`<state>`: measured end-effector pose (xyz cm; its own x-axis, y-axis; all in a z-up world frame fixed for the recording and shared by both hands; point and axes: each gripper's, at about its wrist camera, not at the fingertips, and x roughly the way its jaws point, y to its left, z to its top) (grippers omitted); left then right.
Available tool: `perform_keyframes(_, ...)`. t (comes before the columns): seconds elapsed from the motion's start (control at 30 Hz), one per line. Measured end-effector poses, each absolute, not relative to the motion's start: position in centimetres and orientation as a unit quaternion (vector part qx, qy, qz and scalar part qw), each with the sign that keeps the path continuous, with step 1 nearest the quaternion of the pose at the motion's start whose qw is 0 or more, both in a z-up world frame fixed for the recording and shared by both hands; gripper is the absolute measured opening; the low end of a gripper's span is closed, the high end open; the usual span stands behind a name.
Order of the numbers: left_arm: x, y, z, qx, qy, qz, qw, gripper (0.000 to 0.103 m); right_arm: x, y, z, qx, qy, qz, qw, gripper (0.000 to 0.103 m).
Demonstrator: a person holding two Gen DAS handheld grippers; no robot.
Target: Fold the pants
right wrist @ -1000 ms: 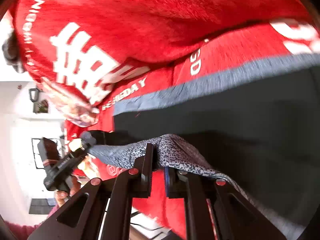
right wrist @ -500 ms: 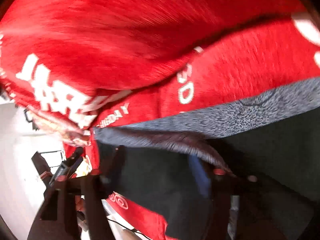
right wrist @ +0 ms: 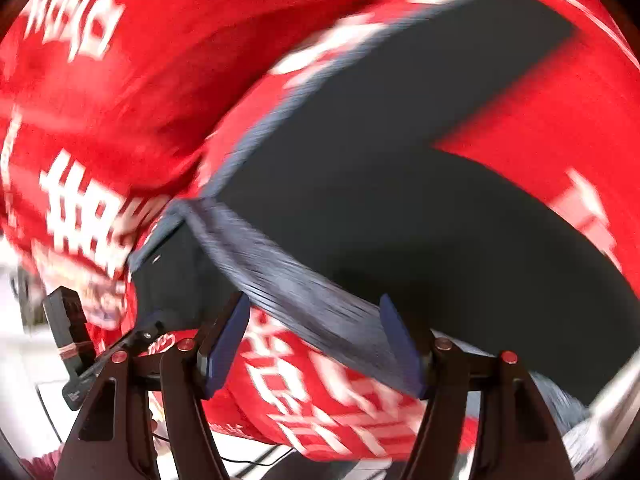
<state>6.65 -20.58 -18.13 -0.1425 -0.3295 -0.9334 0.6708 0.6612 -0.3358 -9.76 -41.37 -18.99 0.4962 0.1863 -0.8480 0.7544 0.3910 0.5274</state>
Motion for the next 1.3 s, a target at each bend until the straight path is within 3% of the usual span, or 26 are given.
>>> perform_keyframes(0.2, 1.2, -27.1, -18.8, 0.154, 0.660, -0.429, 0.597, 0.093, -24.9, -42.1, -20.8, 0.556, 0.422, -0.322, 0.639, 0.071)
perform_keyframes(0.33, -0.3, -29.0, -19.9, 0.165, 0.665, -0.424, 0.592, 0.093, -30.3, -41.7, -23.5, 0.583, 0.416, -0.340, 0.609, 0.071)
perform_keyframes(0.6, -1.8, -30.8, -21.7, 0.158, 0.691, -0.411, 0.572, 0.093, -32.8, -39.9, -28.3, 0.658, 0.377, -0.248, 0.604, 0.071)
perform_keyframes(0.63, -2.0, -31.0, -21.9, 0.158, 0.696, -0.408, 0.569, 0.091, -32.6, -39.8, -28.8, 0.672, 0.364, -0.228, 0.603, 0.067)
perform_keyframes(0.67, -2.1, -31.3, -22.1, 0.158, 0.697, -0.406, 0.570, 0.076, -32.5, -39.7, -29.1, 0.681, 0.359, -0.220, 0.599, 0.061)
perform_keyframes(0.7, -2.3, -31.5, -22.0, 0.162, 0.695, -0.404, 0.573, 0.068, -32.6, -39.7, -29.3, 0.688, 0.354, -0.214, 0.596, 0.025)
perform_keyframes(0.73, -2.2, -31.5, -21.9, 0.163, 0.695, -0.407, 0.570, 0.055, -32.8, -39.8, -29.4, 0.704, 0.337, -0.199, 0.592, 0.016)
perform_keyframes(0.77, -2.2, -31.8, -21.8, 0.159, 0.698, -0.409, 0.566, 0.046, -32.9, -40.1, -29.0, 0.712, 0.327, -0.199, 0.588, 0.016)
perform_keyframes(0.87, -1.3, -32.2, -20.7, 0.139, 0.703, -0.410, 0.564, 0.040, -32.4, -41.3, -26.3, 0.699, 0.319, -0.190, 0.612, 0.015)
perform_keyframes(1.23, 4.7, -38.2, -15.2, 0.084, 0.650, -0.401, 0.640, 0.040, -22.1, -56.3, -17.1, 0.594, 0.328, -0.141, 0.721, 0.015)
perform_keyframes(1.3, 6.3, -39.7, -13.8, 0.090, 0.618, -0.389, 0.677, 0.047, -19.9, -59.9, -16.6, 0.584, 0.329, -0.136, 0.730, 0.015)
